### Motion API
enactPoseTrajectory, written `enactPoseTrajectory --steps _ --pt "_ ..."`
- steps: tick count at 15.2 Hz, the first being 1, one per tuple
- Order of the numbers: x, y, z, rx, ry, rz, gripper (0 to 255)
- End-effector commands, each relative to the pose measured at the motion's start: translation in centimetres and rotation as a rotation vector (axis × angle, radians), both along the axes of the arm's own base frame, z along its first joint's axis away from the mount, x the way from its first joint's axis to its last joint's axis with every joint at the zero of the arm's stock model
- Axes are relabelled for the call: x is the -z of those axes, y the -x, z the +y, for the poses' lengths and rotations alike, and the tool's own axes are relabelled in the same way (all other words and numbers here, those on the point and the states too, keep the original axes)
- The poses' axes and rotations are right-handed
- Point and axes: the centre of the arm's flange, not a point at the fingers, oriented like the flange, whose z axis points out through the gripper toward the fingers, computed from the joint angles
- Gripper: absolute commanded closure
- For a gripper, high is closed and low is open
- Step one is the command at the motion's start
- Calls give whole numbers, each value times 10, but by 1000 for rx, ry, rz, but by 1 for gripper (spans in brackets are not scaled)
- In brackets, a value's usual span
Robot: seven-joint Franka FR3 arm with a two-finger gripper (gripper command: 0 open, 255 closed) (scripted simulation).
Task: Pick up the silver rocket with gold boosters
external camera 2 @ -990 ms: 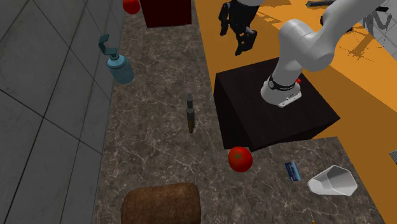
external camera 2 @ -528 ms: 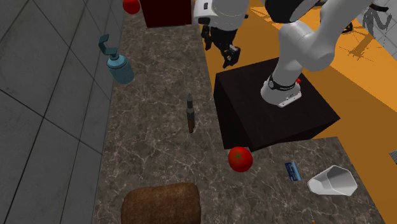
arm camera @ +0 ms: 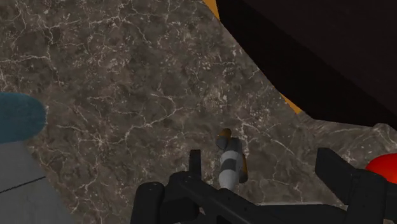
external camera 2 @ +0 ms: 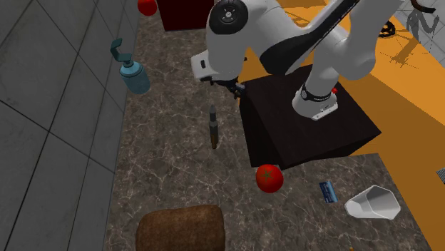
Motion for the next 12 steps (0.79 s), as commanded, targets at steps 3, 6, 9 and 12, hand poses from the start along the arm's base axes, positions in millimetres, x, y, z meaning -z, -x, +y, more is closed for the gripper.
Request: enactPoseTrajectory --steps 3,6,9,12 --pt "51 -30 20 -149 46 85 0" --pt "90 -48 36 -259 81 148 0" --pt "130 -61 53 -368 116 211 0" --pt "172 -69 69 -478 151 274 0"
